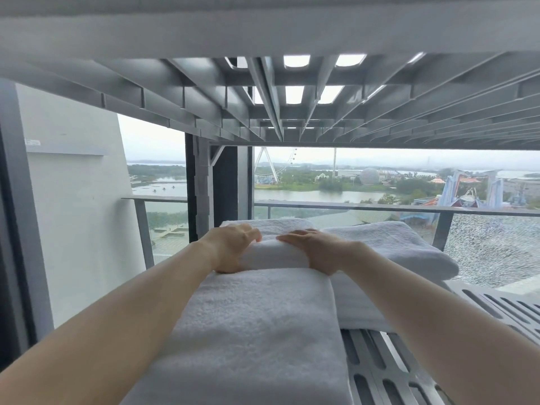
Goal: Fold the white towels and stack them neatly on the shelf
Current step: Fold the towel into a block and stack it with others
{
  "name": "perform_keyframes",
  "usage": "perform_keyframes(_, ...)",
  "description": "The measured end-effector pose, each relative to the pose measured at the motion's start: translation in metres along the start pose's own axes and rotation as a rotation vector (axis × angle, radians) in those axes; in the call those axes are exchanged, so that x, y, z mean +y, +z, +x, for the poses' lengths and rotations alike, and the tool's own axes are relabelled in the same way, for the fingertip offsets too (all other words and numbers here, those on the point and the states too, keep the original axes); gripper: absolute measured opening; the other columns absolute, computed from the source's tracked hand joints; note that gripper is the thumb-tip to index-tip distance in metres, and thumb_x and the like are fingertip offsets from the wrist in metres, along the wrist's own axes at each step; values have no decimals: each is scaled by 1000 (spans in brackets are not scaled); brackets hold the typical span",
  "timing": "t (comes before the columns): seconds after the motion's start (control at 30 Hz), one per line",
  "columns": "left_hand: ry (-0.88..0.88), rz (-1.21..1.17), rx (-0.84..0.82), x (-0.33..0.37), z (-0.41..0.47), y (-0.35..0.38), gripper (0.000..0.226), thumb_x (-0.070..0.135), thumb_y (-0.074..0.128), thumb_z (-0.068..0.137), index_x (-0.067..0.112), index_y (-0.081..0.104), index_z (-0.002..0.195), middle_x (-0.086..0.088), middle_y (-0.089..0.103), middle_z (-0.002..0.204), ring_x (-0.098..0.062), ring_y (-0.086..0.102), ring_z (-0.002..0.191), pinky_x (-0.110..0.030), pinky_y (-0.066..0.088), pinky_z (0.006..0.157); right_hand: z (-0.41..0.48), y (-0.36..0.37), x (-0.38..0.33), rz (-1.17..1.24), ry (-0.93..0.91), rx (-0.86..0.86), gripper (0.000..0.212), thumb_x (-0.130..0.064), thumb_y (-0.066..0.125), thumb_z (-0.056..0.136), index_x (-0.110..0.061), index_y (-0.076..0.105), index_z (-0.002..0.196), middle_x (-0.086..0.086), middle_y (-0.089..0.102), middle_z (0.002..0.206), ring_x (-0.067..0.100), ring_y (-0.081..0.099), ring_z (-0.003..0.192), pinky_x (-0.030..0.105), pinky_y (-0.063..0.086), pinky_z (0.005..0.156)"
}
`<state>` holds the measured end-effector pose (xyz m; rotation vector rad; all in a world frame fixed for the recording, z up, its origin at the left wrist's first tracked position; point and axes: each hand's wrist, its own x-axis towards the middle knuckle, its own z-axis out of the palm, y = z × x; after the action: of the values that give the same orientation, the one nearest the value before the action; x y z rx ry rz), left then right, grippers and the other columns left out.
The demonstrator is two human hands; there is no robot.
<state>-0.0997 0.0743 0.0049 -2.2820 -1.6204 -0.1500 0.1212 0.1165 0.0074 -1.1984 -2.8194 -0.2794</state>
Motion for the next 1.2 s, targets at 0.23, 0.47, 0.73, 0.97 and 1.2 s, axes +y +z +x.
perform_keyframes(0.23,-49,101,66,-9,-2,8,42,27,63,80,27,42,117,6,54,113,-15,55,97,-26,47,69,11,8,-19,90,-23,186,60,-22,60,85,-31,36,139,-4,42,143,19,39,129,35,31,107)
perform_keyframes(0.47,-47,-61,-27,-9,2,-1,49,39,68,77,31,46,119,10,55,114,-8,50,89,-22,44,75,-13,-23,19,479,144,198,53,-38,74,75,-17,58,121,-2,61,123,14,57,112,20,38,91)
perform_keyframes(0.73,42,-317,38,30,9,-20,53,54,68,74,34,51,120,10,58,117,-8,54,103,-29,47,90,-27,-33,33,336,149,113,36,-21,70,79,-18,63,115,-4,66,114,13,63,98,18,42,79)
perform_keyframes(0.97,108,-128,-13,85,39,-28,68,48,69,77,44,33,135,11,38,141,-16,44,123,-36,40,102,-45,-16,59,277,214,58,67,-43,79,66,-21,56,125,-5,60,125,13,56,111,23,42,92)
perform_keyframes(1.2,100,-61,-132,93,52,-21,65,52,62,80,47,28,136,9,31,147,-16,36,130,-35,31,108,-50,27,76,271,221,95,69,-38,70,74,-25,41,136,1,46,137,21,44,122,28,35,100)
